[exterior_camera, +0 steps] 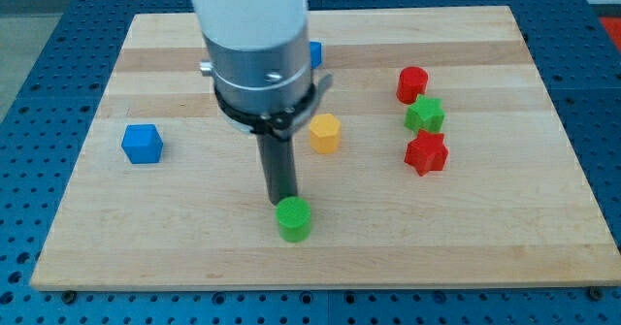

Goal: Slide the green circle vertically below the yellow hexagon

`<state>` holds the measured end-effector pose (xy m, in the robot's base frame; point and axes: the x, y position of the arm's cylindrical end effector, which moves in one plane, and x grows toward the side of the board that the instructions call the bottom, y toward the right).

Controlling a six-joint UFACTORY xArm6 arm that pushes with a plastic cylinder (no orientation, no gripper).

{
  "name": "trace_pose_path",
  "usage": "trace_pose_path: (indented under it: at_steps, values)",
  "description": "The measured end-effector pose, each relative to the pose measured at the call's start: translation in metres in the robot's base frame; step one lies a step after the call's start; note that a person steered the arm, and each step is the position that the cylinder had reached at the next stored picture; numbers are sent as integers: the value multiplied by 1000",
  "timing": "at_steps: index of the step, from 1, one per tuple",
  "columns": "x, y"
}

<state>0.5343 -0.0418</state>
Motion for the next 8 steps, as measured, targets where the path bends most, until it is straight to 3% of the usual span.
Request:
trace_pose_path:
  at_steps: [2, 4, 5, 8]
  values:
    - [-6, -33]
    - [83, -46]
    - [82, -33]
    - [17, 38]
